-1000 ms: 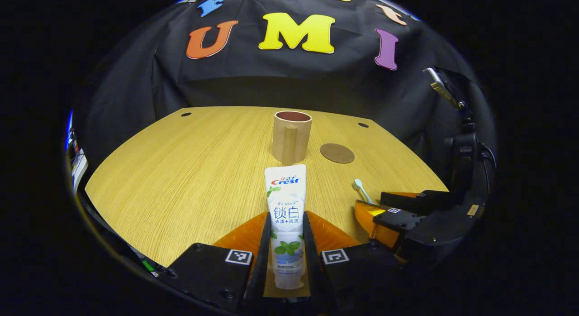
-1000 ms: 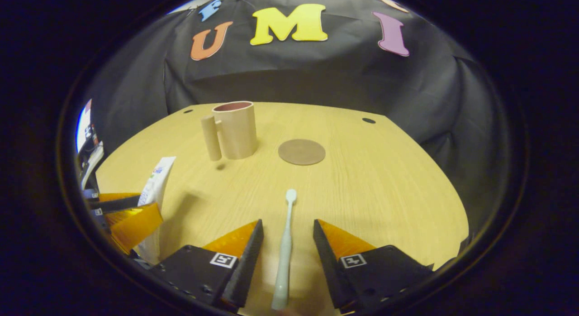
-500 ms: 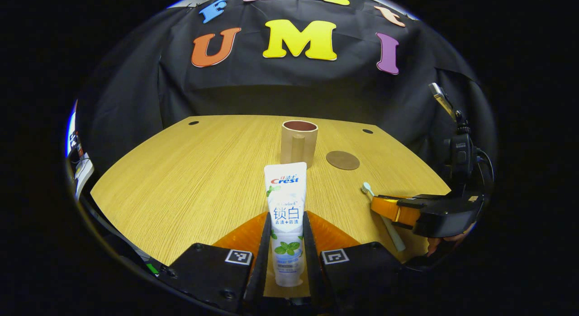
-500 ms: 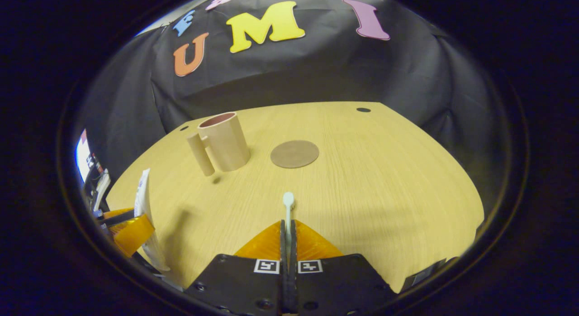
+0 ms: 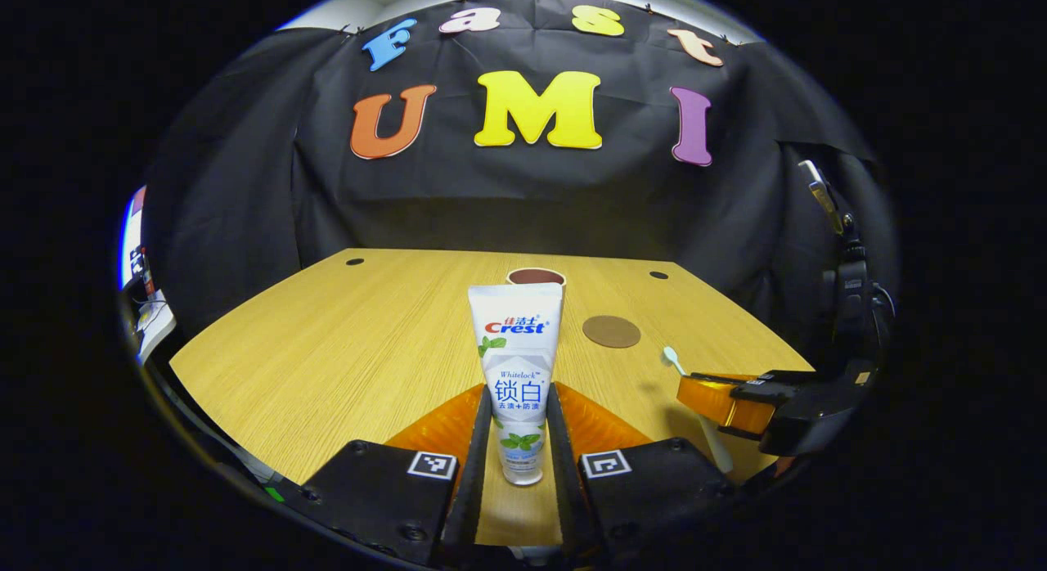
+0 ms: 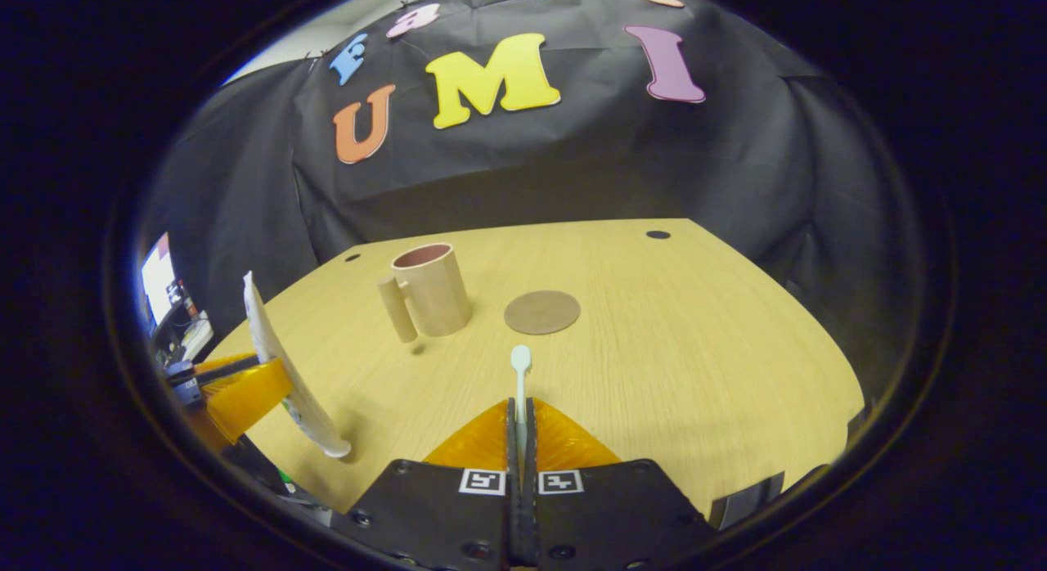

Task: Put the toothbrush and toothpaste on the desktop into the cup, then pick up the cup and place it on the coaster on the desktop.

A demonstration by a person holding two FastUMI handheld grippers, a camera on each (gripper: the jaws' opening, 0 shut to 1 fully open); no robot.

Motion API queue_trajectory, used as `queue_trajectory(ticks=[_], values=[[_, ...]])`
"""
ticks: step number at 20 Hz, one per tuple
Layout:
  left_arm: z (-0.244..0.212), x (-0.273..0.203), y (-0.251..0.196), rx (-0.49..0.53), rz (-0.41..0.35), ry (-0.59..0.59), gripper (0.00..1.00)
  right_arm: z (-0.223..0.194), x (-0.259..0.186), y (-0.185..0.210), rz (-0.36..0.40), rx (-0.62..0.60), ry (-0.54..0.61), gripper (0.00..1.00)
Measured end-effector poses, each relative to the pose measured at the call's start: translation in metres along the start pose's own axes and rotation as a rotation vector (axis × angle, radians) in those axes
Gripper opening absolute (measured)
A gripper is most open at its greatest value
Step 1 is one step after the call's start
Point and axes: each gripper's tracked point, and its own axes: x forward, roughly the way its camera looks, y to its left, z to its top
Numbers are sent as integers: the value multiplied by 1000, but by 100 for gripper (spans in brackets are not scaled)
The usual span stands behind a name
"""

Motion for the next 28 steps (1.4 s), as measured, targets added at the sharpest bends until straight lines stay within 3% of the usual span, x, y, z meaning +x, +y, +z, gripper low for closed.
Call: queue_trajectory(ticks=[6,10,15,16,17,22,23,26,27,28], values=[[70,20,6,1,-12,-158,41,12,-16,-1,8,-21,-52,0],[123,50,4,-43,-62,-244,41,13,-25,-6,9,-24,-65,2],[190,89,-3,-2,-118,-391,45,14,-27,-15,-8,-9,-70,2],[196,97,-5,0,-133,-411,41,13,-27,-16,-12,-8,-69,2],[200,106,-8,1,-145,-416,36,13,-27,-19,-16,-6,-66,0],[180,144,-21,-3,-170,-346,45,11,-25,-34,-33,15,-61,0],[177,149,-21,-3,-171,-339,41,11,-24,-36,-37,15,-57,0],[167,160,-14,3,-140,-317,41,8,-21,-39,-40,19,-50,0],[165,161,-11,-2,-129,-312,46,8,-20,-39,-38,20,-47,0],[162,164,-11,-6,-133,-304,41,6,-19,-38,-35,21,-44,0]])
